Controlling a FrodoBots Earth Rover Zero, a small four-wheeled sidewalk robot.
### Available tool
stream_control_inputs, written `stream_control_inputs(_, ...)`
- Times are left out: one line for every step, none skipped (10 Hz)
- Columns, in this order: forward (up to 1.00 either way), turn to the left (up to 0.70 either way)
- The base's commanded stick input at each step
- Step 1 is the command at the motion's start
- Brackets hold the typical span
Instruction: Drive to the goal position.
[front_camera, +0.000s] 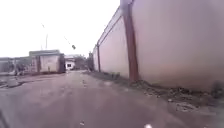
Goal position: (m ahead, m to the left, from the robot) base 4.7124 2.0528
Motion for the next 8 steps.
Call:
stream_control_inputs(0.85,0.0)
stream_control_inputs(0.85,0.0)
stream_control_inputs(0.85,0.11)
stream_control_inputs(0.85,0.32)
stream_control_inputs(0.85,0.34)
stream_control_inputs(0.85,0.25)
stream_control_inputs(0.85,0.04)
stream_control_inputs(0.85,0.0)
